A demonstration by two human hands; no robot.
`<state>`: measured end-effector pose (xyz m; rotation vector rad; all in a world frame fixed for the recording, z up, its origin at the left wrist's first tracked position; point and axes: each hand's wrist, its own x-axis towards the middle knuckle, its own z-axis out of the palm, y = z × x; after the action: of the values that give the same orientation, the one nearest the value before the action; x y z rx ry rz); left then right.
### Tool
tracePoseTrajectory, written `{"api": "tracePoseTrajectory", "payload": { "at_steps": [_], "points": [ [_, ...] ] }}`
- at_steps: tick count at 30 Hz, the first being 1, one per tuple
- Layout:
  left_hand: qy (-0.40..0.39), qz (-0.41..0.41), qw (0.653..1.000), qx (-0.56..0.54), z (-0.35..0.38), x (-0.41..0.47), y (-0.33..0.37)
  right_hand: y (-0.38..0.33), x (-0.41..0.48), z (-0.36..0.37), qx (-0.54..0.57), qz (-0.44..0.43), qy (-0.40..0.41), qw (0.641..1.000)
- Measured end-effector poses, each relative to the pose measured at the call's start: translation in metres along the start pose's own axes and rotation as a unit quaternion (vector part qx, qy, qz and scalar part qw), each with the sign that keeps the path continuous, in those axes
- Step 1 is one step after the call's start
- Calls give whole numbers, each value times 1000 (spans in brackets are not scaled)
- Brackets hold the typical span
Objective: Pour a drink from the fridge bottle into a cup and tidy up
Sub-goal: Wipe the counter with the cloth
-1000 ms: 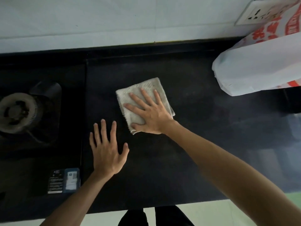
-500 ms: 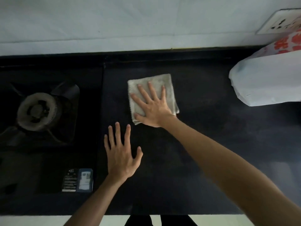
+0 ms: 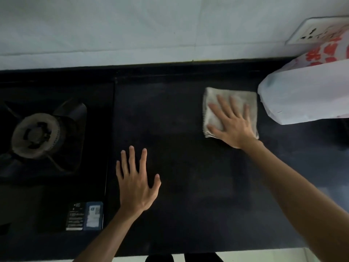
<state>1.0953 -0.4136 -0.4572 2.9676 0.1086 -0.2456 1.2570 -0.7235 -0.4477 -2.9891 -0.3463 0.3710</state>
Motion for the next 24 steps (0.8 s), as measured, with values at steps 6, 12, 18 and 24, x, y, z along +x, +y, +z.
{"api": "tracePoseTrajectory", "payload": {
  "at_steps": [6,12,18,24],
  "points": [
    [-10,-6,1000,11,0,0,3,-52,20,5,-11,12,7,1000],
    [-17,-16,1000,17,-2,0,5,-198,79,18,-21,-136,5,990],
    [-14,-15,1000,10,-1,0,3,-234,109,17,-16,-133,6,991],
    [-7,-16,1000,2,0,0,2,-250,134,8,-16,-141,-11,990]
  ]
}}
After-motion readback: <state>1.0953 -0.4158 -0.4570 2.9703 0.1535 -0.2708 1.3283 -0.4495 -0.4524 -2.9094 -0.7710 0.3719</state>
